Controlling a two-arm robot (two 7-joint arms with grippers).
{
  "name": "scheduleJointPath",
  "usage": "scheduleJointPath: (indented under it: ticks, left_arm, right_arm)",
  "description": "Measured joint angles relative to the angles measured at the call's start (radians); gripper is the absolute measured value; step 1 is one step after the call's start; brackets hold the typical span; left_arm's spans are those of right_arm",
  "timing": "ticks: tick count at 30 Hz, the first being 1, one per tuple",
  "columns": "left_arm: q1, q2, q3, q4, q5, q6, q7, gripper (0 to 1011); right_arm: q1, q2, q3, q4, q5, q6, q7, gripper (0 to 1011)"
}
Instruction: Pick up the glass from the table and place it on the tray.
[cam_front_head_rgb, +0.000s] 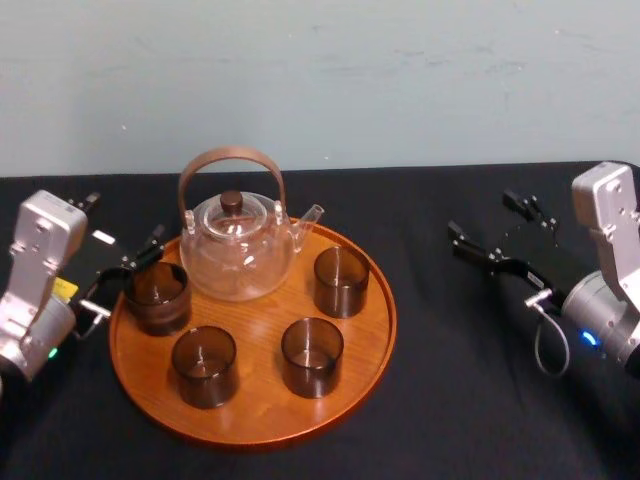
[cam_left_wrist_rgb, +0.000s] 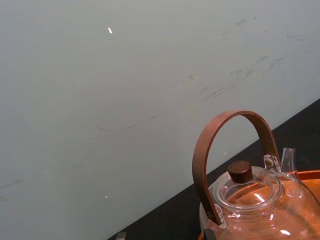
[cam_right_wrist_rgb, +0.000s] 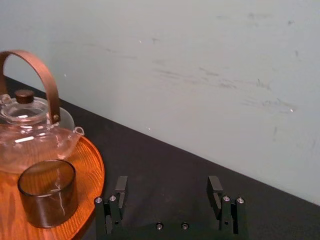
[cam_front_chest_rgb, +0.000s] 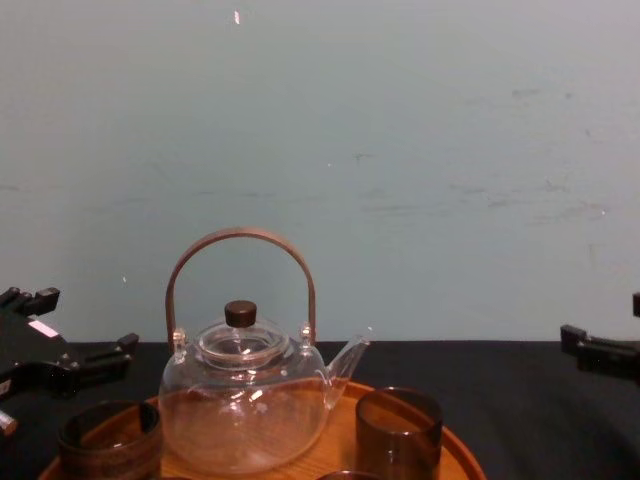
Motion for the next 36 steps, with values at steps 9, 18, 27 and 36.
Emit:
scheduleJointPath:
  ticks: [9, 18, 27, 36]
  left_arm:
    - [0.000, 0.000, 0.000, 0.000, 0.000, 0.000, 0.000, 1001]
    - [0.000, 0.000, 0.000, 0.000, 0.000, 0.000, 0.000, 1001]
    - [0.000, 0.000, 0.000, 0.000, 0.000, 0.000, 0.000, 1002]
    - [0.000, 0.000, 0.000, 0.000, 0.000, 0.000, 0.000, 1001]
  right_arm:
    - [-0.003, -0.023, 0.010, 0.025, -0.018, 0.004, -0.005, 1002]
    - [-0.003, -0.021, 0.010, 0.024, -0.017, 0.004, -0.005, 1002]
    - [-0.003, -0.020, 0.009, 0.022, -0.017, 0.003, -0.006, 1002]
    - [-0.003, -0.019, 0.008, 0.021, -0.016, 0.003, -0.006, 1002]
